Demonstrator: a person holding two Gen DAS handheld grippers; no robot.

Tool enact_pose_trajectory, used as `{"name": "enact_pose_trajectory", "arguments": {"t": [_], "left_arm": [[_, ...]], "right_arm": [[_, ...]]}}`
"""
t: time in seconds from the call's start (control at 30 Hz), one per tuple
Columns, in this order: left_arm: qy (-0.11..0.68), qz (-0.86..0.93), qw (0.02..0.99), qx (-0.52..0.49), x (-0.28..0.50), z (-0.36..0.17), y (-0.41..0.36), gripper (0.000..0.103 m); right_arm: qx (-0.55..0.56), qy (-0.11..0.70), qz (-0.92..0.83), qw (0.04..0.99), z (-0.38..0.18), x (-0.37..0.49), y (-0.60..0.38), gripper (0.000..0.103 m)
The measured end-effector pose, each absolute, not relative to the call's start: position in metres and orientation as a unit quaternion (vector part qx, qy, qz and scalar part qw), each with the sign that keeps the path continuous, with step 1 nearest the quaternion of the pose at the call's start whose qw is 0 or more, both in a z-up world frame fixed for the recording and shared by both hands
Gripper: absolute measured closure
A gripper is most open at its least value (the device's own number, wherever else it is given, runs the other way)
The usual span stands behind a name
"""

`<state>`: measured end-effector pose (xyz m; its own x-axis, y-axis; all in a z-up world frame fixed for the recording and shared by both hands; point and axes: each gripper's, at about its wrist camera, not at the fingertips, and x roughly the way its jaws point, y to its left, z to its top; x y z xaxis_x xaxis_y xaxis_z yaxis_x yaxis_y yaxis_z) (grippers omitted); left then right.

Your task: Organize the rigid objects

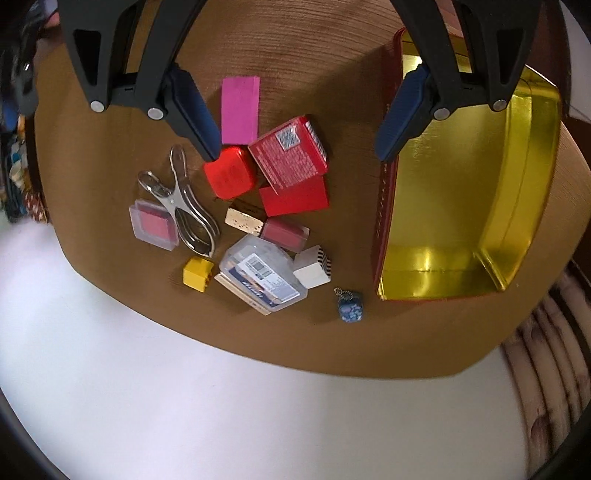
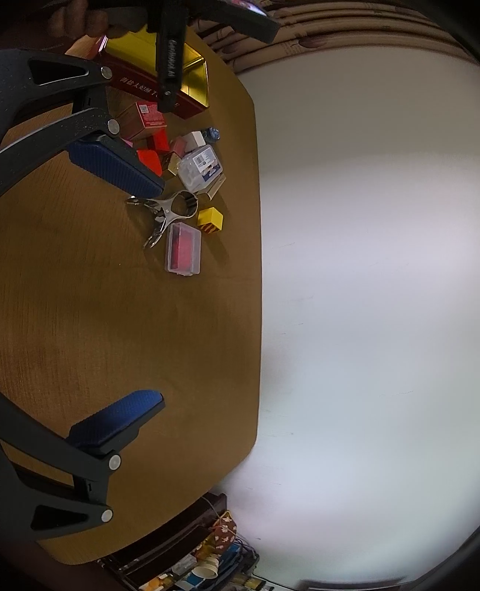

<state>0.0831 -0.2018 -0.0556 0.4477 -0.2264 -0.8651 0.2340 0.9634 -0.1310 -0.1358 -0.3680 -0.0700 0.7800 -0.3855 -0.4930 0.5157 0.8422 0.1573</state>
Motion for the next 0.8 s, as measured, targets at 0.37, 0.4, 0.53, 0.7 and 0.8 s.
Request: {"name": "enact_pose_trajectory", "arguments": {"t": [0.37,0.4,0.53,0.7,0.8], "left_arm": [[0.542,-0.111,0.833,0.002,0.100,-0.072,-0.222,0.015],[0.547,-0.107,0.830,0.001,0.102,-0.074,-0.223,0.015],[0.569,-0.092,0.817,-0.020,0.112,-0.087,-0.219,0.015],[0.584,-0.083,0.807,-0.037,0.121,-0.097,-0.215,0.015],[0.586,-0.082,0.805,-0.036,0.123,-0.100,-0.216,0.023]], "right_arm": [[0.168,0.233,-0.229,0.930,-0.075,-0.138,-0.379,0.000],[0.169,0.234,-0.228,0.930,-0.076,-0.138,-0.379,0.000],[0.174,0.237,-0.224,0.929,-0.077,-0.137,-0.382,0.000],[0.182,0.241,-0.222,0.927,-0.080,-0.136,-0.385,0.000],[0.187,0.244,-0.220,0.926,-0.082,-0.135,-0.387,0.000]]}}
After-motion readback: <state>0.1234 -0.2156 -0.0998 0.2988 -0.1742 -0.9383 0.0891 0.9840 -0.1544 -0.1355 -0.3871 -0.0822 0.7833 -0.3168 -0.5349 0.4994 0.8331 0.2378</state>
